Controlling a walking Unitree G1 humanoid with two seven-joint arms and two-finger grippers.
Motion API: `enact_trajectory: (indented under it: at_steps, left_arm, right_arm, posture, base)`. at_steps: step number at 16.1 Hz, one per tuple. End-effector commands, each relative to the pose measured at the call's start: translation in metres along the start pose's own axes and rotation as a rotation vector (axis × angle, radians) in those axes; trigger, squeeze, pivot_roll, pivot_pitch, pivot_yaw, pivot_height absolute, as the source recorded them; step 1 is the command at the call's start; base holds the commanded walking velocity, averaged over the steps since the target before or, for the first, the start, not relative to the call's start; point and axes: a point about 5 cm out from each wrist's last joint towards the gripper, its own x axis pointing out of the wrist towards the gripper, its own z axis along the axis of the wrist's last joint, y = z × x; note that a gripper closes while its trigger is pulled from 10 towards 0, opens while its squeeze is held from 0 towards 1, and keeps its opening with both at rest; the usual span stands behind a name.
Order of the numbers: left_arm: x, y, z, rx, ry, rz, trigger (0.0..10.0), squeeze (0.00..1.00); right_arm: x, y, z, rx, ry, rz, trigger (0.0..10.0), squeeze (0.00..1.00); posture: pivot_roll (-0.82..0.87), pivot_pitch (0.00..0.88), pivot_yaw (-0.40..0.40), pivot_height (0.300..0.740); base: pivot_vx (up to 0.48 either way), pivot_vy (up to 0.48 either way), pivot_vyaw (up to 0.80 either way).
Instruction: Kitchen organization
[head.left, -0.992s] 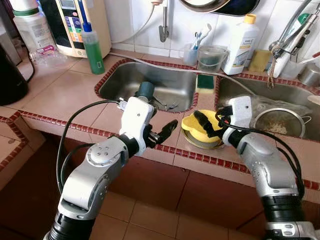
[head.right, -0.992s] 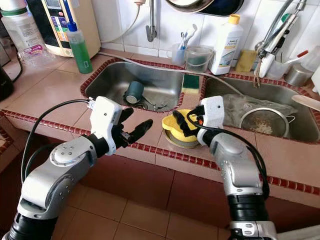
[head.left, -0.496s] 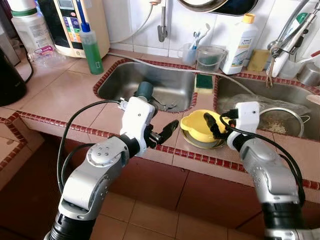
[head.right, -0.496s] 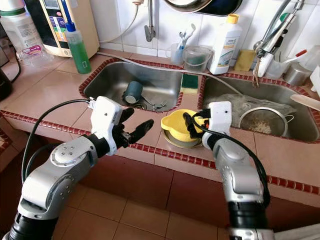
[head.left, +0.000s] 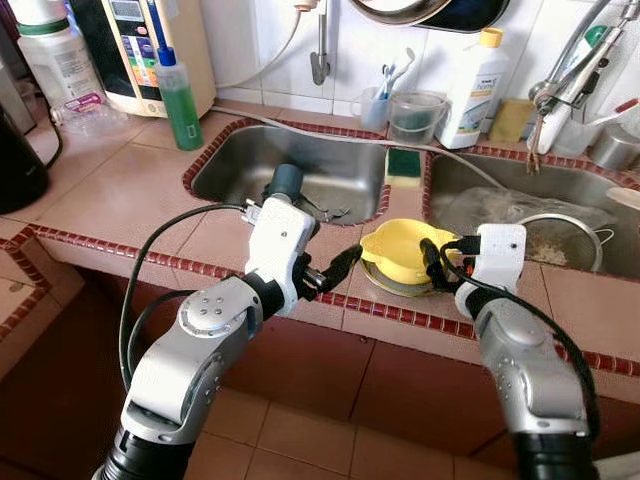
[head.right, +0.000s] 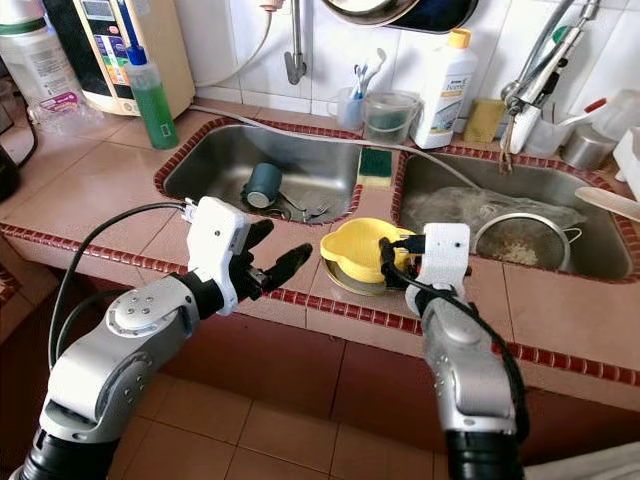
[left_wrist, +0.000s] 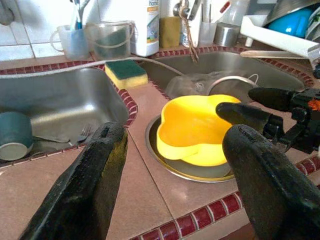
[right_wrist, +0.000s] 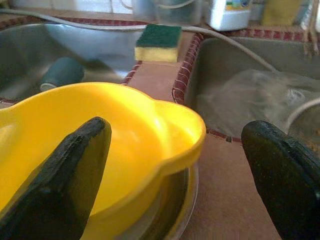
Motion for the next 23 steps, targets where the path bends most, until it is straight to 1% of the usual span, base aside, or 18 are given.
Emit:
enact_trajectory:
  at_steps: [1,3,5,6,8,9,10,11,12,14,17,18,19,21,23]
  left_arm:
    - [-0.001,-0.004,0.001,0.004,-0.005,-0.011,10.0,0.0]
    - [0.0,-0.004,0.002,0.004,-0.006,-0.012,10.0,0.0]
    - [0.0,-0.004,0.002,0.003,-0.007,-0.009,10.0,0.0]
    - [0.0,-0.004,0.002,0.003,-0.006,-0.008,10.0,0.0]
    - [-0.001,-0.004,0.002,0.001,-0.008,-0.004,10.0,0.0]
    - [-0.001,-0.004,0.002,0.001,-0.008,-0.003,10.0,0.0]
    - [-0.001,-0.004,0.003,0.0,-0.009,-0.002,10.0,0.0]
    - [0.0,-0.005,0.003,-0.001,-0.011,-0.001,10.0,0.0]
    - [-0.001,-0.005,0.003,-0.004,-0.013,0.0,10.0,0.0]
    - [-0.001,-0.005,0.003,-0.006,-0.012,0.004,10.0,0.0]
    - [-0.002,-0.005,0.003,-0.011,-0.01,0.003,10.0,0.0]
    - [-0.004,-0.009,0.0,-0.009,0.019,-0.058,10.0,0.0]
    - [-0.006,-0.012,0.0,0.017,0.021,-0.094,10.0,0.0]
    - [-0.009,-0.013,-0.002,0.033,0.041,-0.119,10.0,0.0]
    - [-0.009,-0.014,-0.001,0.038,0.041,-0.124,10.0,0.0]
  right_arm:
    - [0.0,0.0,0.001,0.024,0.002,-0.03,10.0,0.0]
    - [0.002,0.001,-0.001,0.039,0.018,-0.055,10.0,0.0]
    - [0.005,0.006,-0.002,0.091,0.04,-0.062,10.0,0.0]
    - [0.006,0.007,-0.002,0.109,0.049,-0.068,9.3,0.0]
    - [0.009,0.01,-0.003,0.195,0.089,-0.095,6.7,0.0]
    - [0.01,0.012,-0.002,0.216,0.104,-0.101,4.6,0.0]
    - [0.011,0.014,-0.001,0.231,0.115,-0.105,3.8,0.0]
    - [0.011,0.014,0.0,0.239,0.117,-0.113,2.3,0.0]
    - [0.012,0.015,0.0,0.249,0.119,-0.119,0.0,0.0]
    - [0.012,0.014,0.002,0.273,0.129,-0.129,0.0,0.0]
    - [0.012,0.014,0.003,0.282,0.135,-0.137,0.0,0.0]
    - [0.012,0.014,0.003,0.286,0.138,-0.139,0.0,0.0]
    - [0.012,0.014,0.004,0.287,0.138,-0.14,0.0,0.0]
    - [0.013,0.013,0.004,0.297,0.142,-0.148,0.0,0.0]
    - [0.013,0.014,0.004,0.303,0.143,-0.149,0.0,0.0]
  posture:
    - [-0.15,0.044,0.0,0.74]
    - [-0.15,0.044,0.001,0.74]
    - [-0.15,0.046,-0.001,0.74]
    - [-0.15,0.046,-0.001,0.74]
    - [-0.14,0.05,-0.003,0.74]
    - [-0.14,0.052,-0.004,0.74]
    - [-0.14,0.054,-0.005,0.74]
    - [-0.14,0.056,-0.007,0.74]
    - [-0.14,0.058,-0.008,0.74]
    - [-0.14,0.062,-0.009,0.74]
    - [-0.14,0.068,-0.008,0.74]
    - [-0.14,0.068,-0.006,0.74]
    - [-0.14,0.07,-0.004,0.74]
    - [-0.14,0.071,0.001,0.74]
    - [-0.14,0.07,0.002,0.74]
  base:
    - [0.0,0.0,0.0]
    - [0.0,0.0,0.0]
    - [0.0,0.0,0.0]
    - [0.0,0.0,0.0]
    - [0.0,0.0,0.0]
    - [0.0,0.0,0.0]
    - [0.0,0.0,0.0]
    - [0.0,0.0,0.0]
    - [0.0,0.0,0.0]
    - [0.0,0.0,0.0]
    - [0.0,0.0,0.0]
    - [0.0,0.0,0.0]
    - [0.0,0.0,0.0]
    - [0.0,0.0,0.0]
    - [0.0,0.0,0.0]
